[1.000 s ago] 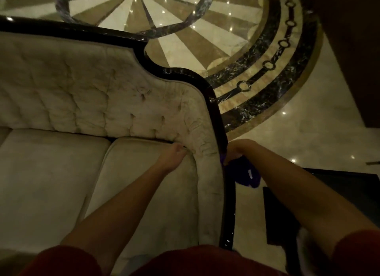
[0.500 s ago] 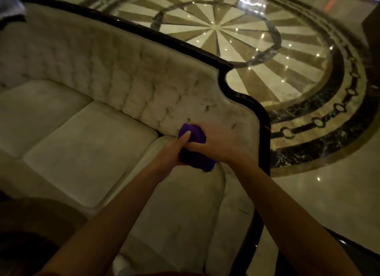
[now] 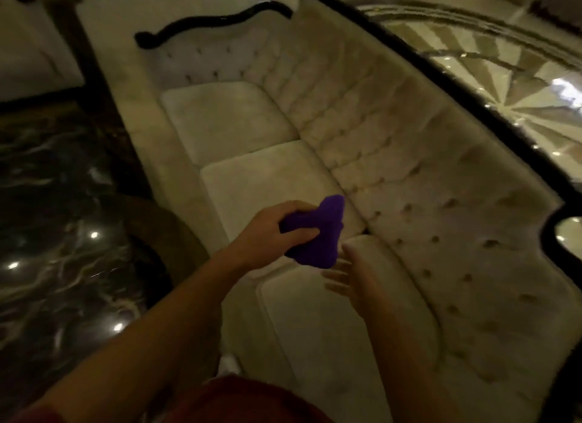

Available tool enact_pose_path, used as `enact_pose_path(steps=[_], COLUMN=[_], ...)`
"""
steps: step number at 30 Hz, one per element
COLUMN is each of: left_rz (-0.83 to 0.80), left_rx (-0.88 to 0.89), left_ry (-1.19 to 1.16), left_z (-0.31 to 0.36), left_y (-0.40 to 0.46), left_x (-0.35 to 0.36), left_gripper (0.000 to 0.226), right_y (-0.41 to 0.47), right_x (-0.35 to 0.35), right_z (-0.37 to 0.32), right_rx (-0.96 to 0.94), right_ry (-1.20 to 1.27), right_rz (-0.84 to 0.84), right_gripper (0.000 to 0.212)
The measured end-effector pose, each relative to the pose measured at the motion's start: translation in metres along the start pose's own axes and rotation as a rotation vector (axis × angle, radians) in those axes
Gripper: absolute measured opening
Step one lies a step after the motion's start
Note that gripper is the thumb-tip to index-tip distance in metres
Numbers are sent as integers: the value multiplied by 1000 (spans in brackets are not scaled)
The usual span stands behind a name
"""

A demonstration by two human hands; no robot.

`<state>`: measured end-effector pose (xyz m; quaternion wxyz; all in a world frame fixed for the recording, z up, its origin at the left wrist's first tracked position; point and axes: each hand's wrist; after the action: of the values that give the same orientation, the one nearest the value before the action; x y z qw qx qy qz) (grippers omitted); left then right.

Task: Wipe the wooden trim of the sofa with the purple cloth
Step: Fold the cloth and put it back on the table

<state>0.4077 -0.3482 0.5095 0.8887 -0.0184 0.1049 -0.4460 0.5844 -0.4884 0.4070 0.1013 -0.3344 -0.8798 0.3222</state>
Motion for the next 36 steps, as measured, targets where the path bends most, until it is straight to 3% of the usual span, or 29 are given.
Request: enact_pose_path(steps=[6, 12, 18, 23, 29, 34, 36], left_rz=[77, 111, 168, 485, 966, 1239, 1301], left_rx=[158, 104, 10, -124, -311, -319, -317], left_ry=[318, 437, 481, 542, 234, -212, -286], left_z=[-30, -50, -69, -82, -87, -111, -126], left_y=[-21, -21, -21, -14, -12, -11, -8], left_x=[-112, -177, -239, -285, -329, -353, -365], left_gripper=[31, 29, 27, 26, 11, 13, 12], right_y=[21, 51, 88, 122, 168, 189, 189], right_x=[138, 219, 292, 362, 415, 458, 478], right_z=[-8, -48, -76, -115, -150, -141, -132], right_rx=[171, 159, 138, 170, 246, 368, 445], right_ry=[200, 272, 389, 9, -380, -539, -550], right_rz=[-469, -825, -832, -843, -947, -918, -950], right_gripper=[88, 86, 51, 52, 87, 71, 69])
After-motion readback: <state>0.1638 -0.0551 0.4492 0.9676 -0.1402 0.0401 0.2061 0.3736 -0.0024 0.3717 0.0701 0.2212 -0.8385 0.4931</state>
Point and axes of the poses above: each hand's wrist, its own y-axis towards the middle knuckle, its own x-axis out of the palm, z = x × y, and after that the axes turned 4 degrees about -x, right-handed
